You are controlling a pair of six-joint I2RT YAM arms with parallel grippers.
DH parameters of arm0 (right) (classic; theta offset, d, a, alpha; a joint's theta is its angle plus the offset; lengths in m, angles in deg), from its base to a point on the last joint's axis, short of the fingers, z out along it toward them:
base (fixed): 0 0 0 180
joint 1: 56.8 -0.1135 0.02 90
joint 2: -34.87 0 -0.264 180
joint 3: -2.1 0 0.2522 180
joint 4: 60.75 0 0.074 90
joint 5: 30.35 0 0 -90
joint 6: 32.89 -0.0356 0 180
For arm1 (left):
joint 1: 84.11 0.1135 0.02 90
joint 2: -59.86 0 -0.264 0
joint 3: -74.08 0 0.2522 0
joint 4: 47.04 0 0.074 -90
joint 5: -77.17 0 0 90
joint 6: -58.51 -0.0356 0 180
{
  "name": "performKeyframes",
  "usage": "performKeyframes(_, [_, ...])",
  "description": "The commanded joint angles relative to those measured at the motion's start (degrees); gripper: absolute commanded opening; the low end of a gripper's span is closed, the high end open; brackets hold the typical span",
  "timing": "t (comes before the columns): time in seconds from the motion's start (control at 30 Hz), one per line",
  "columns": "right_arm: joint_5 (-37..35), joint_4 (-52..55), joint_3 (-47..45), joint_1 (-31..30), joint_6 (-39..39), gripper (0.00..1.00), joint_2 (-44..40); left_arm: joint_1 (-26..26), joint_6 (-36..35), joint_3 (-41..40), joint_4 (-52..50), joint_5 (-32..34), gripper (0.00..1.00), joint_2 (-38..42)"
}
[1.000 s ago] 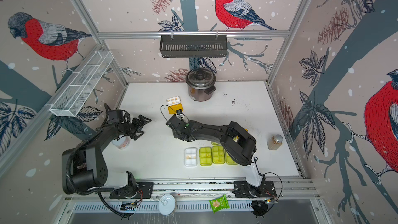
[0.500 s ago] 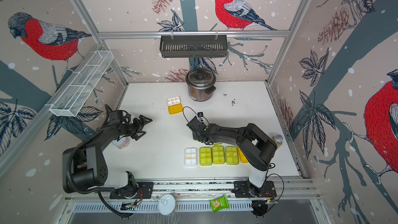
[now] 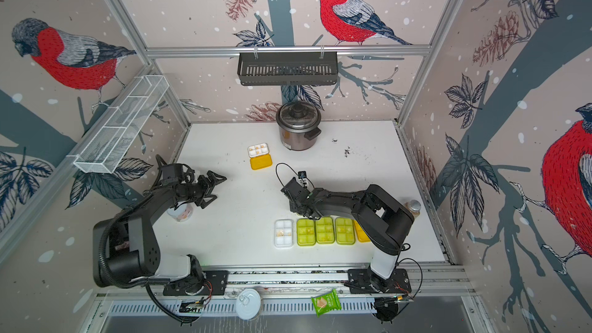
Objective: Close pillboxes
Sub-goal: Place the pillbox at the center of the board.
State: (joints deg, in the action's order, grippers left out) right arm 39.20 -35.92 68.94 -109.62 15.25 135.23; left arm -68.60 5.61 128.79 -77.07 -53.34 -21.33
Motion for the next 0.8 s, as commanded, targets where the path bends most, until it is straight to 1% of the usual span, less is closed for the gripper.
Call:
performKeyframes(0.0, [-0.26, -0.99, -0.15, -0.02, -0.68, 0.75, 0.03, 0.17, -0.38, -0.09, 1.58, -1.54, 0.97, 0.2])
performKeyframes(0.4, [0.27, -1.33, 0.09, -0.1, -1.07, 0.81, 0.92, 0.16, -0.45, -0.08, 1.94, -2.34, 0.97, -0.11])
performKeyframes(0.53, [0.8, -1.35, 0.3, -0.35, -1.04, 0.82, -0.26, 0.17, -0.54, -0.14, 3.13, -3.95, 0.97, 0.02])
performKeyframes(0.67, [0.33, -0.5, 1.55, -0.77, -0.2, 0.84, -2.19, 0.13, -0.67, 0.31, 3.72, -2.99, 0.96, 1.53])
performKeyframes(0.7, [0.25, -0.07, 2.03, -0.83, 0.02, 0.84, -2.54, 0.08, 0.08, 0.5, 3.58, -2.12, 0.96, 2.13])
performKeyframes(0.77, [-0.23, 0.66, 2.8, -1.08, 0.66, 0.86, -3.4, -0.11, 3.33, 0.41, 5.2, -3.09, 0.96, 3.8])
